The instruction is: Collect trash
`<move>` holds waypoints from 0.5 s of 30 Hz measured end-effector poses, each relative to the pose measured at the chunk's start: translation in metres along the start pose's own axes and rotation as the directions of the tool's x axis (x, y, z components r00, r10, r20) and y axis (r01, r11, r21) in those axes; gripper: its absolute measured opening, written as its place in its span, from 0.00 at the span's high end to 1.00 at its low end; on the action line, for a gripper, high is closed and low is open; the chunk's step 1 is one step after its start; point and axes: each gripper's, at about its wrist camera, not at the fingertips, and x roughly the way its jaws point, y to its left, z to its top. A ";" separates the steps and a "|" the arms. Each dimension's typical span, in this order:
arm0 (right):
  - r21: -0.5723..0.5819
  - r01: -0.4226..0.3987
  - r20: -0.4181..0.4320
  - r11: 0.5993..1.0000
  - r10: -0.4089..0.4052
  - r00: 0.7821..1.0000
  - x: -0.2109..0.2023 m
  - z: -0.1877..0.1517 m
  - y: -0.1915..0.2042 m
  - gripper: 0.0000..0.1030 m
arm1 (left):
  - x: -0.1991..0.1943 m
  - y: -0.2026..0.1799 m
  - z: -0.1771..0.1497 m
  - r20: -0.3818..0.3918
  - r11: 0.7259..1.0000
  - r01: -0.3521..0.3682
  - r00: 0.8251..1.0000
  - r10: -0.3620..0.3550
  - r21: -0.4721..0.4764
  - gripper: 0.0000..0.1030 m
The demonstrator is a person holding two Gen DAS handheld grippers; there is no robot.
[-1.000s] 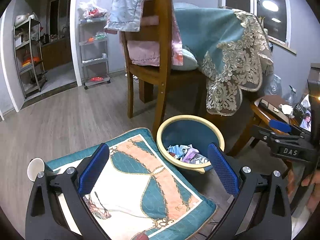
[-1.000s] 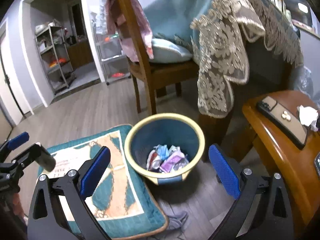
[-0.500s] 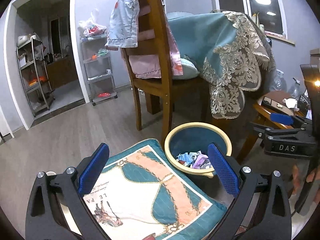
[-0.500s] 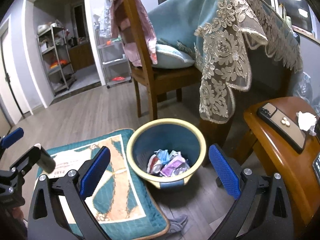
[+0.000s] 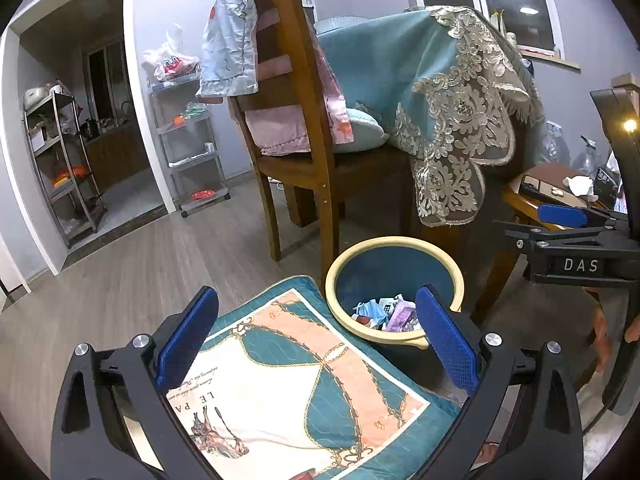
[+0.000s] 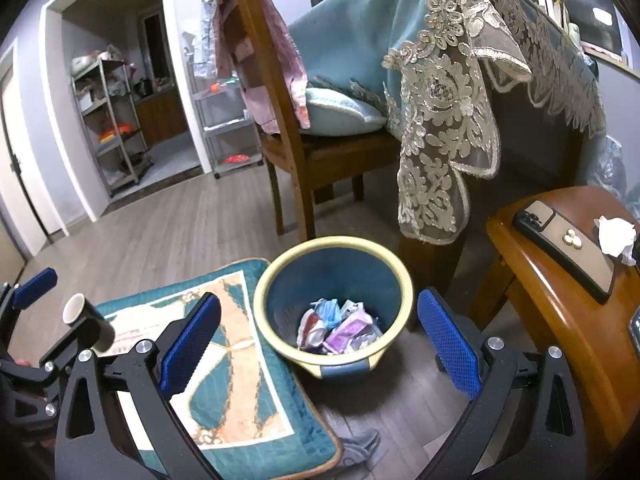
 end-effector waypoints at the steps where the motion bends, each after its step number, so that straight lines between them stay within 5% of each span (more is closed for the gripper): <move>1: 0.000 -0.001 0.001 1.000 0.001 1.000 0.000 0.000 0.000 0.05 | 0.000 0.000 0.000 -0.001 1.000 0.002 1.000 -0.002 -0.001 0.06; 15: -0.012 -0.002 -0.002 1.000 0.002 1.000 0.001 0.000 0.003 0.05 | 0.002 0.001 -0.001 -0.009 1.000 0.004 1.000 -0.004 -0.003 0.06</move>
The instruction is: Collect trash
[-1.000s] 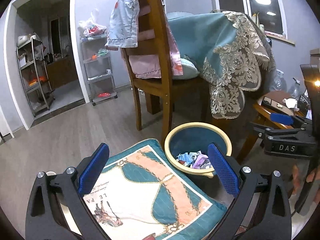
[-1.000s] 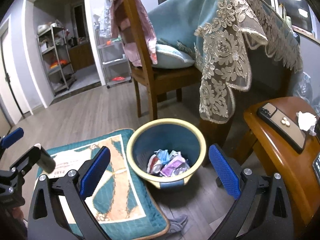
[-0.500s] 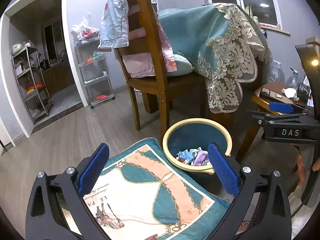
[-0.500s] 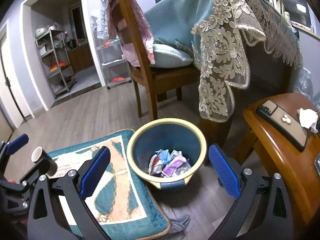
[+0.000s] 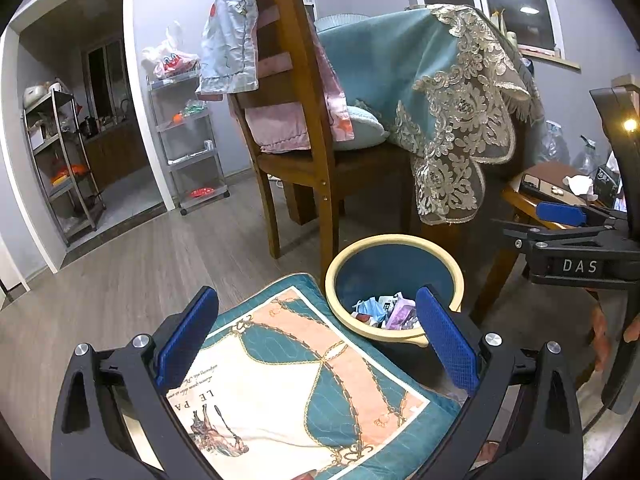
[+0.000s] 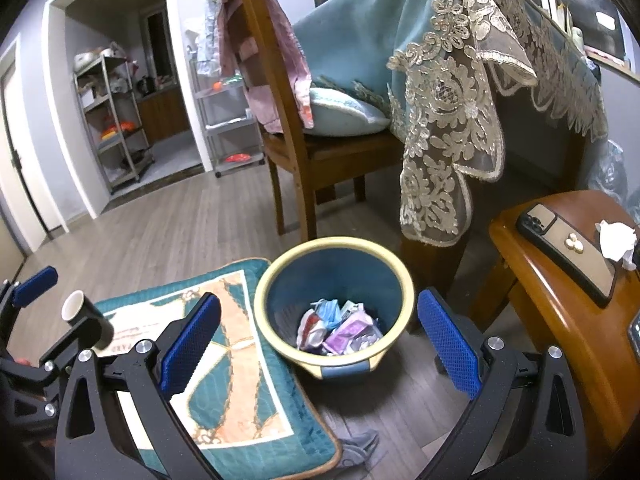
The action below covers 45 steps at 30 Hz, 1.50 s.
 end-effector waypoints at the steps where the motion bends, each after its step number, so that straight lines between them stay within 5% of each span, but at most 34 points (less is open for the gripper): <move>1: -0.001 -0.001 0.001 1.000 0.001 1.000 0.000 0.000 0.000 0.05 | 0.000 0.000 0.000 0.000 1.000 0.003 1.000 -0.003 -0.002 0.06; 45: -0.008 -0.007 -0.007 1.000 0.007 1.000 0.001 -0.002 0.006 0.05 | 0.003 -0.002 0.000 -0.018 0.999 0.036 0.999 -0.036 0.003 0.06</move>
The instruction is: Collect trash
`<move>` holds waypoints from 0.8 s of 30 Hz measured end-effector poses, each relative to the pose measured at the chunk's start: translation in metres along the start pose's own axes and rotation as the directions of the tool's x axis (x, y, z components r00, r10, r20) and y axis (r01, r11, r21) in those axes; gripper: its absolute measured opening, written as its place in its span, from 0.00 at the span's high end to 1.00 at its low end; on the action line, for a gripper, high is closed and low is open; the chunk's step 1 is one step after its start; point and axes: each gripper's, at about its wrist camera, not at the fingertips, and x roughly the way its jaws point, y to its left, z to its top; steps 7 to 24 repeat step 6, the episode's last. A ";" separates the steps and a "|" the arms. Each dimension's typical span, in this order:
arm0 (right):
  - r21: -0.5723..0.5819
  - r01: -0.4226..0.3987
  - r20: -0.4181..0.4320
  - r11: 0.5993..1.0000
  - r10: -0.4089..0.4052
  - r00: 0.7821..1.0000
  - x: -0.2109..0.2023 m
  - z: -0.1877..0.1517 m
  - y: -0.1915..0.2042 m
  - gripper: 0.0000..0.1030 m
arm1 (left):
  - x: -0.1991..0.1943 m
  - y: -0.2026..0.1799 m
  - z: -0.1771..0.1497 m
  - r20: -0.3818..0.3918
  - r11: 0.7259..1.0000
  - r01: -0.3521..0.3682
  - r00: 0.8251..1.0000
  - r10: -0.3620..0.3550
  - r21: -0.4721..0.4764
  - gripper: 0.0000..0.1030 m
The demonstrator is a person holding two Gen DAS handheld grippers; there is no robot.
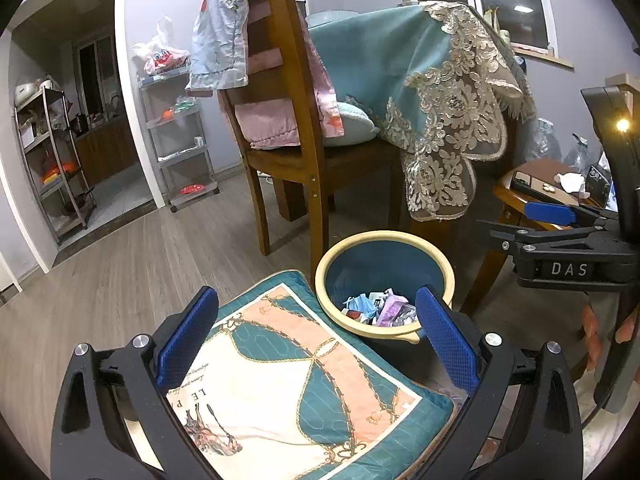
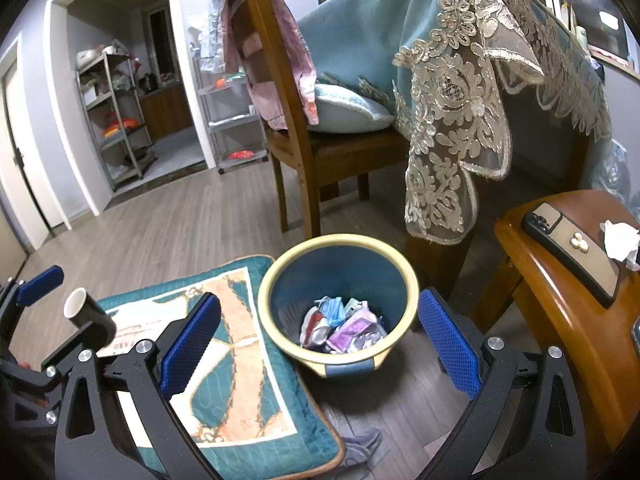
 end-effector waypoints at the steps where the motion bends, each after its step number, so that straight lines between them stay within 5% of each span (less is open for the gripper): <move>1: 0.001 0.000 -0.002 1.000 0.001 1.000 0.001 0.000 -0.001 0.05 | 0.001 0.000 0.000 -0.003 1.000 -0.001 1.000 0.001 -0.001 0.06; 6: 0.027 0.072 -0.015 0.997 -0.072 0.997 0.007 -0.001 -0.004 0.05 | -0.003 0.005 0.004 -0.026 0.998 0.014 1.000 -0.015 -0.061 0.06; 24: 0.027 0.072 -0.015 0.997 -0.072 0.997 0.007 -0.001 -0.004 0.05 | -0.003 0.005 0.004 -0.026 0.998 0.014 1.000 -0.015 -0.061 0.06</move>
